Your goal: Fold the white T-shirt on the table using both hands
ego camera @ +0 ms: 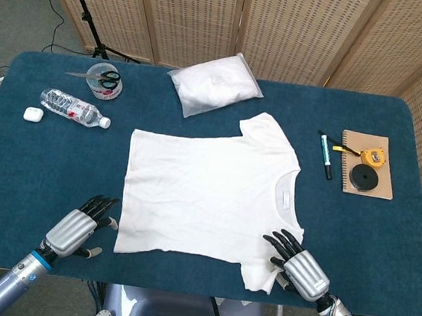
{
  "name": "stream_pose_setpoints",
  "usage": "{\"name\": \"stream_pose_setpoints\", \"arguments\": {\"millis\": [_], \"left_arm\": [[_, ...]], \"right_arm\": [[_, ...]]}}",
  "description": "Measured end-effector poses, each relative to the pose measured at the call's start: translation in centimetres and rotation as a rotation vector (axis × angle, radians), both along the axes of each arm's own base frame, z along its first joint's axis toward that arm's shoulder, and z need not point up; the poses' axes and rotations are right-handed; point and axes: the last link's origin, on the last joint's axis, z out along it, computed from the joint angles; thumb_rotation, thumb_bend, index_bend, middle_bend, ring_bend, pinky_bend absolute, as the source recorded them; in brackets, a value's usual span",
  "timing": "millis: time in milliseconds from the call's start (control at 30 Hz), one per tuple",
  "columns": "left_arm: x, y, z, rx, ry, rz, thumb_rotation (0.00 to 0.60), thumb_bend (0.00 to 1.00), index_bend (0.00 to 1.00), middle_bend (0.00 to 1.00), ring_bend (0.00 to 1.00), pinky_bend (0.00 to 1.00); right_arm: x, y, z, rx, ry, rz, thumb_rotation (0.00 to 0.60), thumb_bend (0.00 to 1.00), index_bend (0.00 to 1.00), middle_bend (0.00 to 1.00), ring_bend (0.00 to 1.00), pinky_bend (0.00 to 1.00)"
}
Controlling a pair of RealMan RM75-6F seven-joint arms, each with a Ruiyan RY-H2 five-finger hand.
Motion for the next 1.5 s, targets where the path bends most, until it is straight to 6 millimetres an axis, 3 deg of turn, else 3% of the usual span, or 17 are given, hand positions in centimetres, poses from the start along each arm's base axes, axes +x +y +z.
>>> {"name": "stream_pose_setpoints", "arguments": {"millis": [767, 1233, 1500], "left_arm": [[1.1, 1.4, -3.3, -0.093, -0.051, 0.013, 0.600, 0.25, 0.41, 0.00, 0.00, 0.00], [1.9, 1.9, -3.9, -0.105, -0.062, 0.021, 0.600, 0.37, 0.52, 0.00, 0.00, 0.00], [2.0, 2.1, -4.2, -0.114, -0.077, 0.050, 0.600, 0.53, 0.63, 0.00, 0.00, 0.00]], "right_arm": [[-0.3, 0.0, 0.0, -0.002, 0.002, -0.013, 0.600, 0.57, 0.64, 0.11, 0.00, 0.00], [-0.3, 0.0, 0.1, -0.002, -0.001, -0.015, 0.600, 0.57, 0.64, 0.11, 0.00, 0.00], [-0.3, -0.1, 0.1, -0.002, -0.003, -0.014, 0.600, 0.57, 0.64, 0.11, 0.00, 0.00]]}}
